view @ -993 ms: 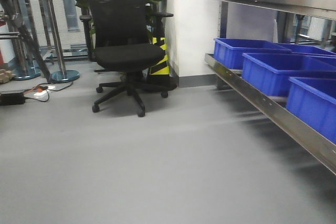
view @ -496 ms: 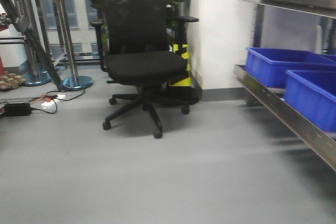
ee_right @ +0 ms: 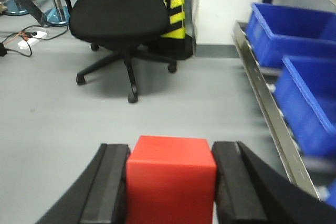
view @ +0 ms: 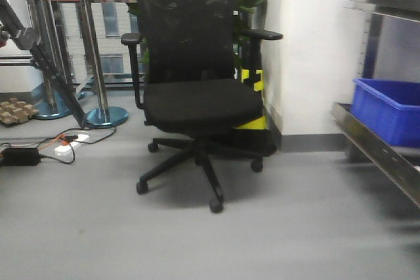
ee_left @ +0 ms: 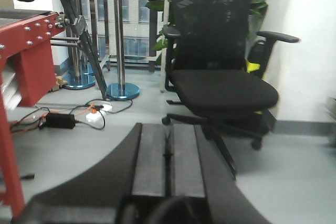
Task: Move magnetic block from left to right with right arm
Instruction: 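Drive past the blue bins toward the black office chair, then turn the base toward the second grey carpet table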
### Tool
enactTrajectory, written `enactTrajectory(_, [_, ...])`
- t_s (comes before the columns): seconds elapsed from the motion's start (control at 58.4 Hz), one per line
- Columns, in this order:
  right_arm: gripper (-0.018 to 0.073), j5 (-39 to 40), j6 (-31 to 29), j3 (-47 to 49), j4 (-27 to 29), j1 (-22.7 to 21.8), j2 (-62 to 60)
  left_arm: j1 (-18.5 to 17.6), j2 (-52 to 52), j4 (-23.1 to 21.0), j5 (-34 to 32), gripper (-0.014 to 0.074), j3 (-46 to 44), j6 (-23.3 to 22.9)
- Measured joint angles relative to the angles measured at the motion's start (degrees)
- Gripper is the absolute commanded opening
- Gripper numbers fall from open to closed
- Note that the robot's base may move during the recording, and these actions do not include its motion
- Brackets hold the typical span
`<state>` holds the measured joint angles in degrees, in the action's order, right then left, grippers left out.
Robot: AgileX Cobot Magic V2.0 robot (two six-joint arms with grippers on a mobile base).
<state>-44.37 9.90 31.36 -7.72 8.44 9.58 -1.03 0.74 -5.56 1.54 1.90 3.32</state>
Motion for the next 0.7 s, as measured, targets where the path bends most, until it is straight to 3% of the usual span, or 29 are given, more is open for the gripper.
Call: enactTrajectory(0.702, [0.0234, -0.09, 0.0, 0.0, 0.0, 0.0, 0.0, 0.0, 0.0, 0.0, 0.0, -0.0126, 0.0, 0.0])
